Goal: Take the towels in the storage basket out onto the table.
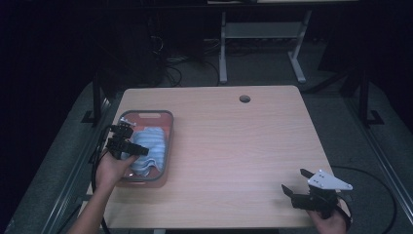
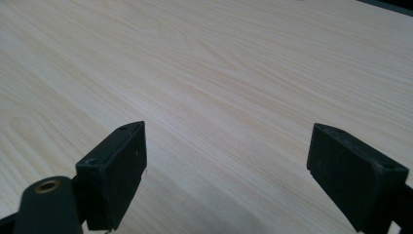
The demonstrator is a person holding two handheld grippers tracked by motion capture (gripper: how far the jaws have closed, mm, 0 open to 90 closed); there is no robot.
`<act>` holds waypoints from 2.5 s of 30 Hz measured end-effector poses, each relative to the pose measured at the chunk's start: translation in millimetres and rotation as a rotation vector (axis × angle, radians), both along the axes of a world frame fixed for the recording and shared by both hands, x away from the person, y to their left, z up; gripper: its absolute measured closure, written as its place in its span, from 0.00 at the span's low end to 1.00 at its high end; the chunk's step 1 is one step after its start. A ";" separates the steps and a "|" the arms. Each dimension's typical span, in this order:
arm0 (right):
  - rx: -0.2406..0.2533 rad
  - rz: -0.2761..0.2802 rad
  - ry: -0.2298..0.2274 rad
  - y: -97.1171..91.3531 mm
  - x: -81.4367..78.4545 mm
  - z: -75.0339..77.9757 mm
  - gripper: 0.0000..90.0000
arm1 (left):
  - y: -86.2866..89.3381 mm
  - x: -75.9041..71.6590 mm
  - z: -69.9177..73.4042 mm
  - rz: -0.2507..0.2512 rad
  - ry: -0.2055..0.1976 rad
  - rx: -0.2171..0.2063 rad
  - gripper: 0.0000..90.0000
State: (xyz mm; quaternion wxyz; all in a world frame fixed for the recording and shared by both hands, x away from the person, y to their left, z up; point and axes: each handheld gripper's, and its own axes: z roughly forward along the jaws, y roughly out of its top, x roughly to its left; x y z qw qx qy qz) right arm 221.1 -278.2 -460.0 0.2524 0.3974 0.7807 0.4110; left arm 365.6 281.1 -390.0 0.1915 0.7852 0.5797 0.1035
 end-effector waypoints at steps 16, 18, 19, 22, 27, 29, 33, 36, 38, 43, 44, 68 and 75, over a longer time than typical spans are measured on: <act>0.008 -0.001 0.000 -0.4 -0.9 0.6 0.16 | -14.8 16.2 -20.0 -0.051 0.122 0.143 0.53; 0.011 -0.002 0.000 -0.2 -0.8 0.4 0.16 | -15.7 16.7 -20.8 -0.057 0.127 0.150 0.57; 0.010 -0.001 0.000 -0.2 -0.7 0.4 0.16 | -17.0 16.6 -21.2 -0.062 0.131 0.156 0.59; 0.003 0.000 -0.001 0.2 -0.5 0.1 0.16 | -20.7 15.7 -21.6 -0.078 0.134 0.171 0.61; 0.004 -0.001 0.003 1.3 -0.1 -0.5 0.16 | -26.4 13.2 -23.8 -0.110 0.127 0.212 0.68; -0.001 0.005 -0.002 1.7 0.2 -0.5 0.16 | -25.7 13.8 -24.2 -0.111 0.130 0.212 0.70; 0.004 0.002 -0.003 1.6 -1.0 -0.3 0.16 | -24.1 14.3 -24.4 -0.116 0.129 0.207 0.74; 0.004 0.000 -0.002 1.1 -1.0 -0.3 0.16 | -22.0 14.8 -24.1 -0.117 0.133 0.197 0.75; 0.001 0.000 -0.004 1.2 -1.2 -0.2 0.16 | -21.0 14.6 -24.3 -0.111 0.129 0.186 0.76; 0.000 -0.002 -0.003 0.7 -1.6 -0.4 0.16 | -15.9 12.6 -20.8 -0.102 0.123 0.150 0.78; 0.004 -0.005 0.000 0.6 -1.8 -0.5 0.16 | -13.8 12.0 -19.7 -0.095 0.121 0.133 0.78; 0.009 -0.029 -0.001 -1.8 -1.4 -0.2 0.16 | 22.2 -15.5 28.6 -0.060 -0.057 -0.184 0.79; 0.001 -0.029 -0.004 -1.5 -1.5 0.2 0.16 | 25.3 -20.2 31.1 -0.082 -0.080 -0.217 0.78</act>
